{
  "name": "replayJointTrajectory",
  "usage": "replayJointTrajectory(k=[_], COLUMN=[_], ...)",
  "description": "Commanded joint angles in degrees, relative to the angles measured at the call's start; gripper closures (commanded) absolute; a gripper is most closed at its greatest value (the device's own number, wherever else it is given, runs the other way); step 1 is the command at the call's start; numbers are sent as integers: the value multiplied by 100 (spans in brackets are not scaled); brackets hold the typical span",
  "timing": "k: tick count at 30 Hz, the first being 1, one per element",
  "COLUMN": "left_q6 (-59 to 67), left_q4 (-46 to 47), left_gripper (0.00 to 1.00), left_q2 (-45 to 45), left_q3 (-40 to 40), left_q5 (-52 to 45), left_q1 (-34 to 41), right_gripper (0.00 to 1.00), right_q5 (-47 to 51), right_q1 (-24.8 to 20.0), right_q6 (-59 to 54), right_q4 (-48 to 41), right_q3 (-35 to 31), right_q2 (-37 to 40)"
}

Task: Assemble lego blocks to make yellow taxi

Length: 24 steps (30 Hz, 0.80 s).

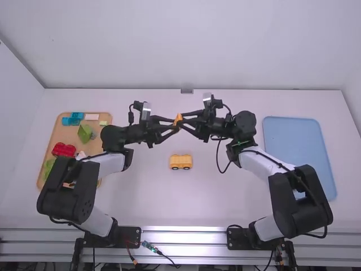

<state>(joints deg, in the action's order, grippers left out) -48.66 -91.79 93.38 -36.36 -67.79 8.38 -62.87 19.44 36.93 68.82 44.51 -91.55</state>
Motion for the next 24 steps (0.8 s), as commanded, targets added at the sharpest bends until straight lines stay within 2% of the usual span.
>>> replayJointTrajectory(k=[1,2,4,8,13,16,20,24], left_q6=[74,85,177,181,485,903,2120,3508], left_q4=[-90,-92,-83,-85,26,634,2371,4546], left_gripper=[77,76,65,2,1,1,1,1], left_q2=[22,22,22,22,22,22,22,22], left_q3=[39,39,39,37,31,-83,-400,-765], left_q5=[-181,-181,-181,-179,-367,-575,-479,586], left_q1=[24,24,24,26,20,20,20,20], right_gripper=[95,96,99,100,100,100,100,100], right_q5=[133,144,131,146,315,433,920,1322], right_q1=[11,13,11,11,11,-63,-258,-332], right_q6=[33,33,37,20,-212,-396,-855,-1644], right_q4=[-24,-24,-22,-24,-17,-48,-739,-2208], right_q3=[-13,-13,-13,-13,-13,-13,42,341], right_q2=[98,98,98,101,101,101,103,212])
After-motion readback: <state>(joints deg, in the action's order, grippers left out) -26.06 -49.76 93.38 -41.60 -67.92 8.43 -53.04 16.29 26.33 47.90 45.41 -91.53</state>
